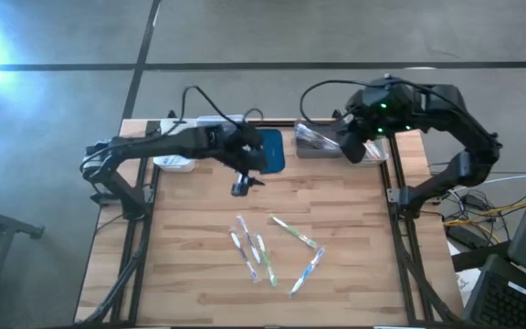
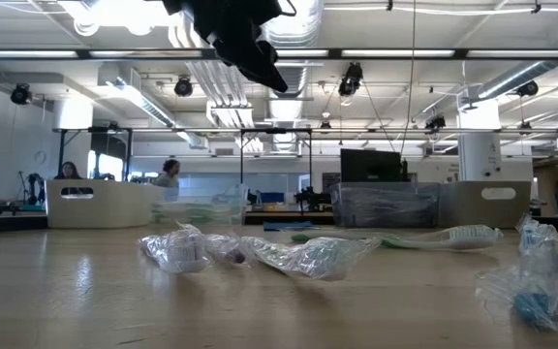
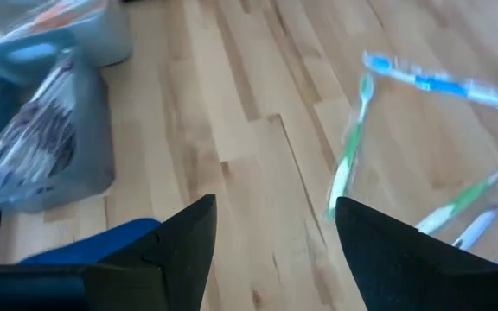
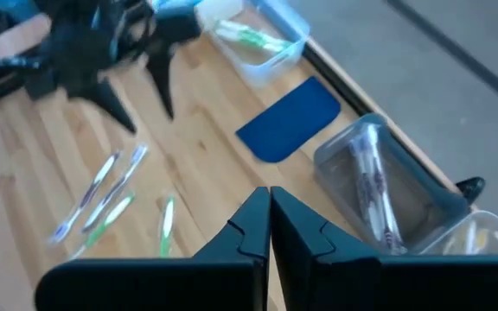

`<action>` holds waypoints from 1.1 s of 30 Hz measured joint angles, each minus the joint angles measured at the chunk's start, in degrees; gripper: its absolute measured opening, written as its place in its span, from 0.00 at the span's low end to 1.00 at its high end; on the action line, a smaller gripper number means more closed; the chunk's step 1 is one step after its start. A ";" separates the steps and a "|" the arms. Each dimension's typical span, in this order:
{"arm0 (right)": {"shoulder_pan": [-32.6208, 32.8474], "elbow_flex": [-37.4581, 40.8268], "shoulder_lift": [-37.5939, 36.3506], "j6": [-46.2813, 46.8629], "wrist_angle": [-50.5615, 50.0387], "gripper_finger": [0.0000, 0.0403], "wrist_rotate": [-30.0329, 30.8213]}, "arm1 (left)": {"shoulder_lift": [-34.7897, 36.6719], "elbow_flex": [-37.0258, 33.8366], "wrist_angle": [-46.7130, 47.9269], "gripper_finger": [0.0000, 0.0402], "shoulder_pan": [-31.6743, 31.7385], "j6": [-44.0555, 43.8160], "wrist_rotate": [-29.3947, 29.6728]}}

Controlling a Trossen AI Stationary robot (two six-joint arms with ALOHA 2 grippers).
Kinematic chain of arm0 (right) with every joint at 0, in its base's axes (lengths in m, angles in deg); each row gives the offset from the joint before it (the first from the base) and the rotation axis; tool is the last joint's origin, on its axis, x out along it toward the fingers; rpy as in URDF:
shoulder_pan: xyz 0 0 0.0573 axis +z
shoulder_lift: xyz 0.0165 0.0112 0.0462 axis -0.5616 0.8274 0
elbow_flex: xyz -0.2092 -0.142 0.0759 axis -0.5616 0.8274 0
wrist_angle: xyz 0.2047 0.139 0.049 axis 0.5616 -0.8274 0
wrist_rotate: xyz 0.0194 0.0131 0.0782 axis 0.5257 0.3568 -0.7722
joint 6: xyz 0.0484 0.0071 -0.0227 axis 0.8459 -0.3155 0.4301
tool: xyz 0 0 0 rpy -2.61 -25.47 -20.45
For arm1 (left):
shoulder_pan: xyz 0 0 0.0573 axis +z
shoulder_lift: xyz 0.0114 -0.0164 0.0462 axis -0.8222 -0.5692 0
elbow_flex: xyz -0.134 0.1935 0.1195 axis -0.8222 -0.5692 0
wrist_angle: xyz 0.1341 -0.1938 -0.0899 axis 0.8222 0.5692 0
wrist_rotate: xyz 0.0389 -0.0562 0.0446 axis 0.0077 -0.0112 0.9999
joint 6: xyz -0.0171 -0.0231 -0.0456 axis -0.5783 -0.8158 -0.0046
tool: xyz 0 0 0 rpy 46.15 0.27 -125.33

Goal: Pick & Place Toothbrushes
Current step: Put the green toothbrush into the transparent bin

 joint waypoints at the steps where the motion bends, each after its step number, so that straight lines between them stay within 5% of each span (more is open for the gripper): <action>1: 0.42 0.01 -0.52 0.71 -0.01 0.02 1.05 | -0.41 0.00 0.00 0.60 -0.96 0.86 0.97; 18: 2.13 0.48 -1.07 -2.54 -0.74 0.02 2.37 | -13.09 1.34 -4.09 0.60 -12.90 7.63 5.62; 33: 2.13 0.54 -4.78 -7.18 -2.39 0.02 2.31 | -28.72 7.23 -6.62 0.60 -14.65 5.69 7.07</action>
